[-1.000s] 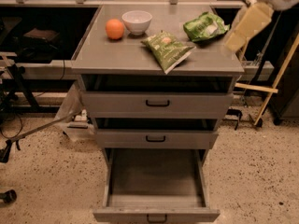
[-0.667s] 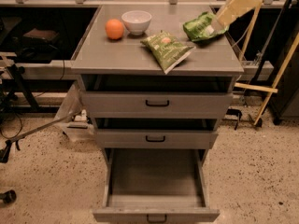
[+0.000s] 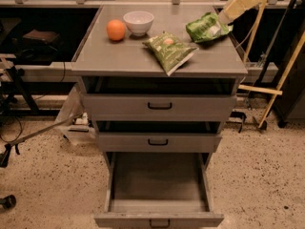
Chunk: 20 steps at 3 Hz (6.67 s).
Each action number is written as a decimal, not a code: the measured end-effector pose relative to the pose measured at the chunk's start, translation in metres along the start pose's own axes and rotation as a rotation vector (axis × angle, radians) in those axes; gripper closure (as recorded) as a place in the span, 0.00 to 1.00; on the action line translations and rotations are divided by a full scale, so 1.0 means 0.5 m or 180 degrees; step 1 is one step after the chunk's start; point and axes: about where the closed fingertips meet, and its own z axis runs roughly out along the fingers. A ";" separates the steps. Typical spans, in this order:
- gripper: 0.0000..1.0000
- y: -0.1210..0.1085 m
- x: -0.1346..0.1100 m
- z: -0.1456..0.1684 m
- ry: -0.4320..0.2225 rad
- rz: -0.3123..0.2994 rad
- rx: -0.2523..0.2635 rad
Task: Place green jalapeno chip bag into bottom drawer
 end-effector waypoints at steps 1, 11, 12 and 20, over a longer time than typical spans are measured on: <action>0.00 0.003 0.018 0.050 -0.0087 0.0107 -0.0064; 0.85 0.165 0.113 0.632 0.0009 0.0586 -0.1611; 1.00 0.123 0.128 0.567 -0.0010 0.0632 -0.1335; 1.00 0.360 -0.296 0.016 -0.1380 0.0691 -0.0561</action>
Offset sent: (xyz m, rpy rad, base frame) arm 0.1329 0.0539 -0.1370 0.2545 0.1455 0.0405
